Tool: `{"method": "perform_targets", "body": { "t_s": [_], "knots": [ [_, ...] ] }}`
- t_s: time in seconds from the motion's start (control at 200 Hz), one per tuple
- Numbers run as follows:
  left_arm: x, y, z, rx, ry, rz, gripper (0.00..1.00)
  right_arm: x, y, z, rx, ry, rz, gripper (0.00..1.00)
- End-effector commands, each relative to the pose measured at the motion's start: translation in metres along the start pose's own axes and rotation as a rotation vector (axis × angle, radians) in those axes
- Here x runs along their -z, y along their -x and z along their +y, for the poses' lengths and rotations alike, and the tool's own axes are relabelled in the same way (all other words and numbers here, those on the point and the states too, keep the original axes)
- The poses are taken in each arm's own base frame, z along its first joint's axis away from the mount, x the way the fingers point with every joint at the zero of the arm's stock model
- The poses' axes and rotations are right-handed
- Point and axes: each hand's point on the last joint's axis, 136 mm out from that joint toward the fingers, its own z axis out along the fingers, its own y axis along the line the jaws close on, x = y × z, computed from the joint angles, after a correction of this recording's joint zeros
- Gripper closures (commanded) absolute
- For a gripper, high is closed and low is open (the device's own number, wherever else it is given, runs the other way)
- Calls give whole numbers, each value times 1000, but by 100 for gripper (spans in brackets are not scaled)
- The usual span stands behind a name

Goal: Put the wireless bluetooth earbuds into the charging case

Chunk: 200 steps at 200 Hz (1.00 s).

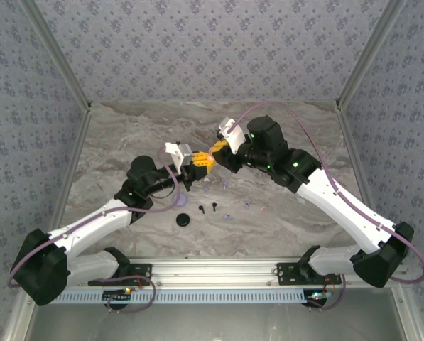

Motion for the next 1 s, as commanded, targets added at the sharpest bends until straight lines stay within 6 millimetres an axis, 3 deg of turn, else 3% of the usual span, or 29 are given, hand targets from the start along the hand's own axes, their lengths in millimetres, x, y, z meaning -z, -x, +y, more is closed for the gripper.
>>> {"method": "perform_targets", "body": {
  "t_s": [0.0, 0.994],
  "knots": [
    [-1, 27, -5, -49, -14, -84, 100, 2, -13, 6, 13, 14, 66, 79],
    [-4, 24, -2, -23, -7, -82, 100, 11, -10, 1, 1, -23, 41, 79]
  ]
}}
